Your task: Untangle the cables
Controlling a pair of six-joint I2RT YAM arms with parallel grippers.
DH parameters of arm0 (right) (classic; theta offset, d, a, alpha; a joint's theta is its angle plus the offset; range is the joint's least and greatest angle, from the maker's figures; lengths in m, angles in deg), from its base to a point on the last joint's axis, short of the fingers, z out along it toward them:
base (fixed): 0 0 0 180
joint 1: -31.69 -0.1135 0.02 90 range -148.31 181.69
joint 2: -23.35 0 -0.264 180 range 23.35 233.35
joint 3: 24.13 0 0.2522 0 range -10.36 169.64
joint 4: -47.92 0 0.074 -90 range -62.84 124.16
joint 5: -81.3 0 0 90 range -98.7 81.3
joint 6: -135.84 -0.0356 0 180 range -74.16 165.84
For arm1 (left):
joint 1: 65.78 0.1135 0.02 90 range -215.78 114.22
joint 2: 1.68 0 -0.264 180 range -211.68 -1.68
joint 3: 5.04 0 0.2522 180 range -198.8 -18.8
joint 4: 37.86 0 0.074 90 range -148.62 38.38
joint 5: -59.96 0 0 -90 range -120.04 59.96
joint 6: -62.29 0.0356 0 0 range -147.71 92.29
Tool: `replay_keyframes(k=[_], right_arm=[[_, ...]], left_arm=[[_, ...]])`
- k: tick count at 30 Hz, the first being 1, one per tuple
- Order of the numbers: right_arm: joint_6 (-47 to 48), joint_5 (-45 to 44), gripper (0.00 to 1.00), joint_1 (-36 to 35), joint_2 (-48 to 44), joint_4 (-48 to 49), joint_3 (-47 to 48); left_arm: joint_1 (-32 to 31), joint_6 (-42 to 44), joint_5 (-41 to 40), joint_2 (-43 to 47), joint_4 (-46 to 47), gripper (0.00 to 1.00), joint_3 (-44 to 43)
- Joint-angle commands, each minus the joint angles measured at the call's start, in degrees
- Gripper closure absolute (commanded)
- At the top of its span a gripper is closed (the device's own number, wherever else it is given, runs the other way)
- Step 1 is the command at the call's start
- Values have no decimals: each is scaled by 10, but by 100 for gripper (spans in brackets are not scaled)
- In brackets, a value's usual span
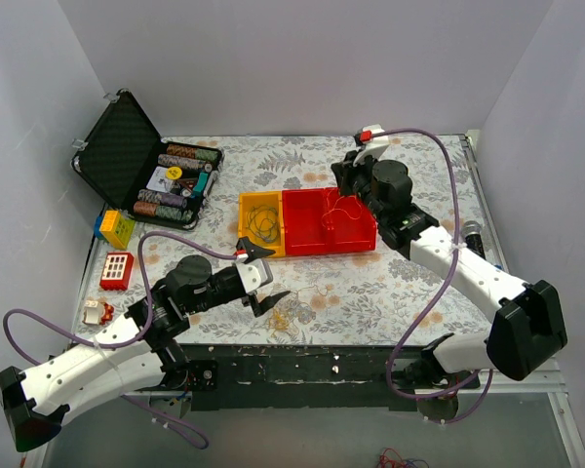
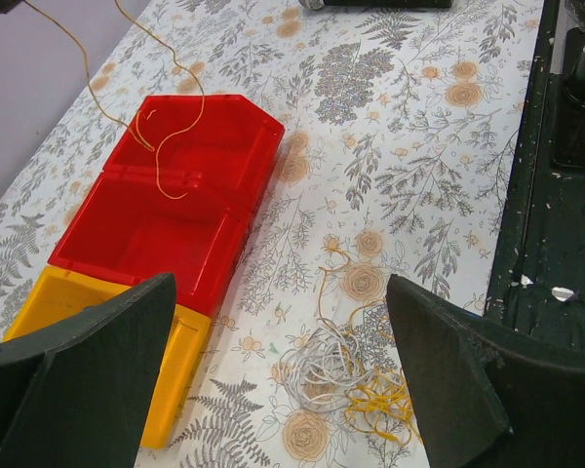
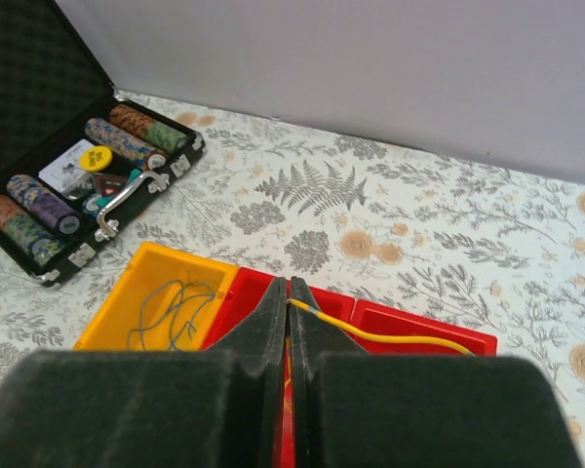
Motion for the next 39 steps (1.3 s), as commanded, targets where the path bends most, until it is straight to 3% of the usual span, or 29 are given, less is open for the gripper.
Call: replay_keyframes(k=[1,8,18,30,39], right_arm=[[-28,-8,99,18,0,52,-17],[-39,-22,99,40,15,50,-41],[-50,-39,99,49,121,11,-12],[-115,-61,99,50,309,-222,170],[-172,-84,99,50,305,-292,146]], left_arm=[[1,11,0,10,2,10,-16],[4,11,7,6,5,12,-18],[8,11,17,2,16,13,-19],[8,19,17,-5,10,13,-28],[8,23,22,-5,6,13,-30]])
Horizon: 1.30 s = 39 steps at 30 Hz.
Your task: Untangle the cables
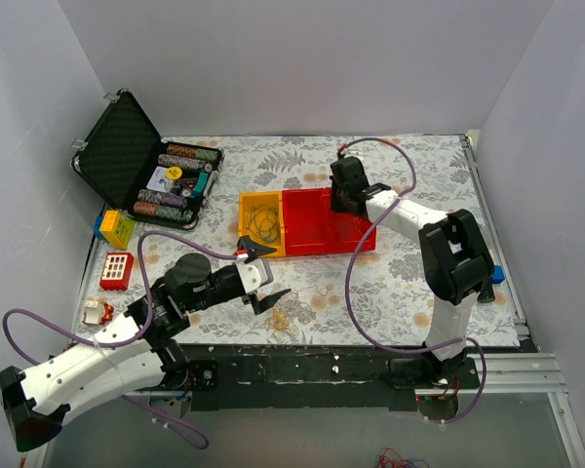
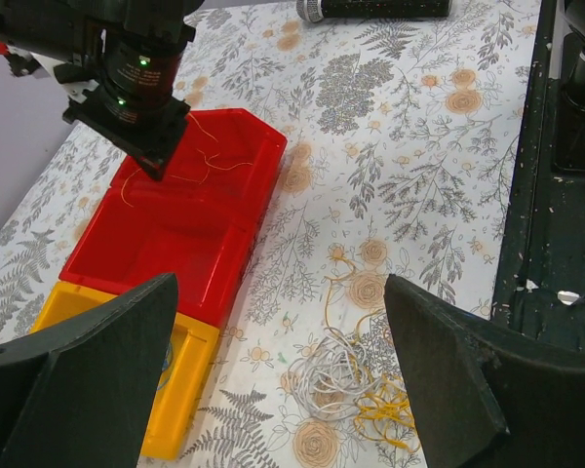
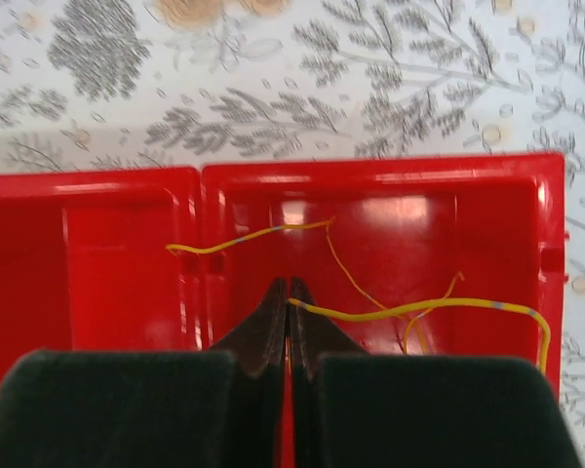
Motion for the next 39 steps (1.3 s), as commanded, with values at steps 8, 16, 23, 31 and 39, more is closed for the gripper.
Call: replay_keyframes(k=[8,16,23,31,39], right_arm=[[-42,8,89,2,-18,-59,-20],[-68,40,57,2,24,-99,18],[-80,57,31,2,-3,-181,90],[-79,85,36,2,-68,-214,105],[-56,86,47,2,-127,-242,94]], left_arm=[[5,6,15,2,3,13,-18],[11,6,17,8,-3,13,-20],[11,6,20,9,-4,13,-19],[10,4,27,9,-4,14,-18],[11,5,30,6,-6,14,-14]])
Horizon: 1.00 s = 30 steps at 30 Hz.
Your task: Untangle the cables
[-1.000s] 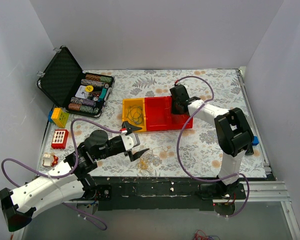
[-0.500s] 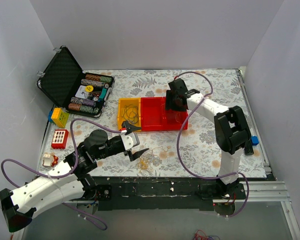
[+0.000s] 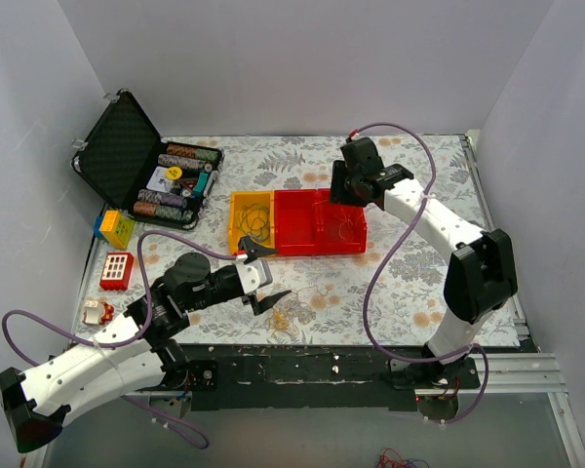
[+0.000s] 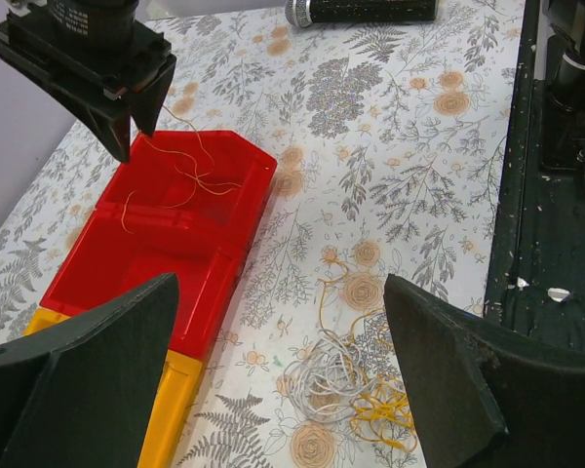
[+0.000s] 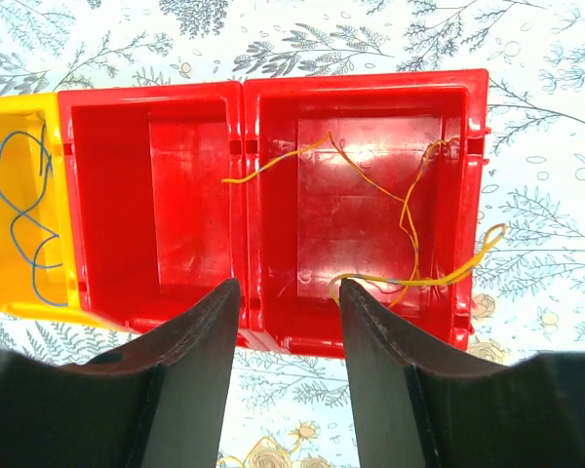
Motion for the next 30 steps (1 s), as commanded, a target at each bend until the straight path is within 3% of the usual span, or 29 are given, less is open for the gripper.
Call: replay_keyframes(k=[1,10,17,24,28,30], right_arm=[[19,10,49,-1,-44,-21,14],[62,70,58,20,64,-131,138],[71,125,66,27,126,-116,178],[85,133,49,40,79,-57,163],[92,147,48,52,6,7,92],[97,159,54,54,-41,33,54]], left_arm=[[3,3,7,6,-5,14,-13],[4,3,9,3,1,14,-13],[5,2,6,10,1,14,-12],[7,1,8,10,1,14,-7],[7,2,9,7,2,13,-5],[7,2,12,6,3,13,-2]])
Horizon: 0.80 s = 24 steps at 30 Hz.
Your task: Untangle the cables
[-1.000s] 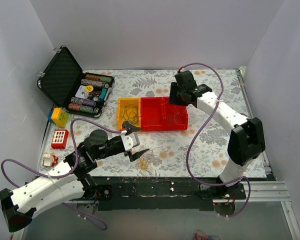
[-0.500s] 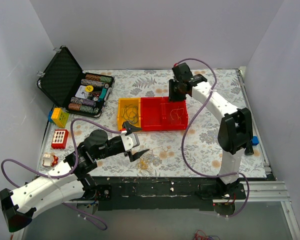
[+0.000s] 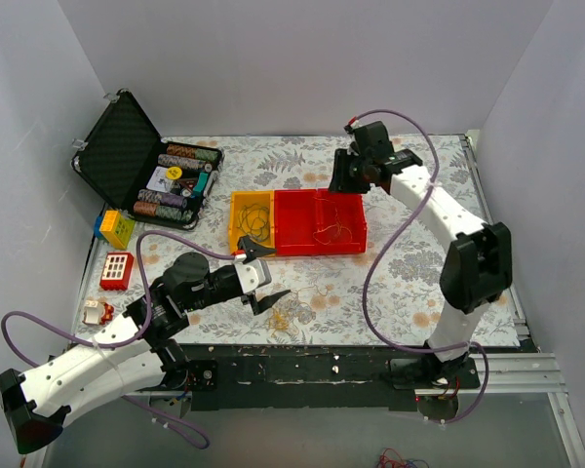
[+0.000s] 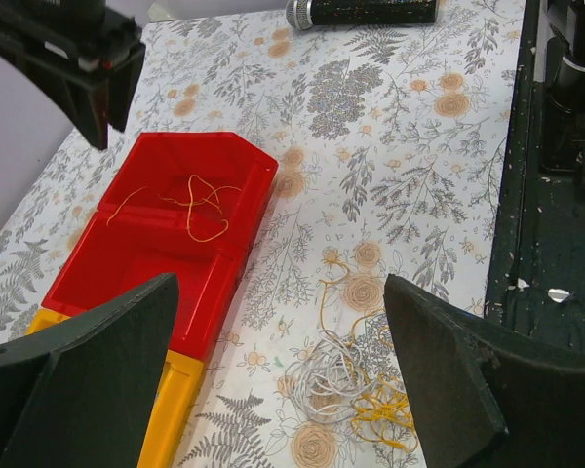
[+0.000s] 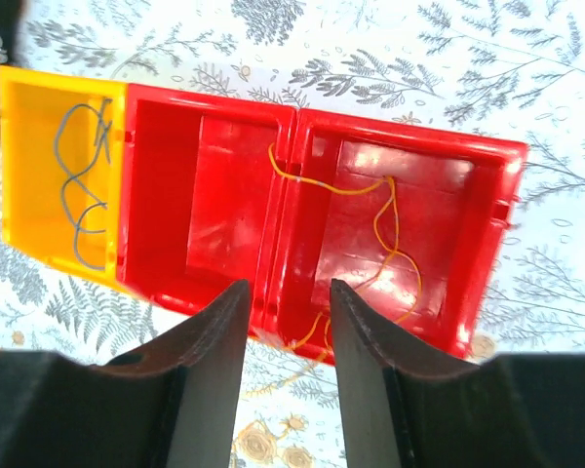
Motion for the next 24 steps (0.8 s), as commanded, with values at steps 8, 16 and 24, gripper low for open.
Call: replay_keyframes(k=[8,16,24], right_arm=[[64,136,37,6,-273,188,-289],[178,48,17,-55,-292,230,-363],[263,-90,17,-72,-240,275,-356]], left_arm=[[4,4,4,-4,9,13,-4],[4,3,5,-7,12,13,-5],[4,3,-1,-4,8,13,-9]])
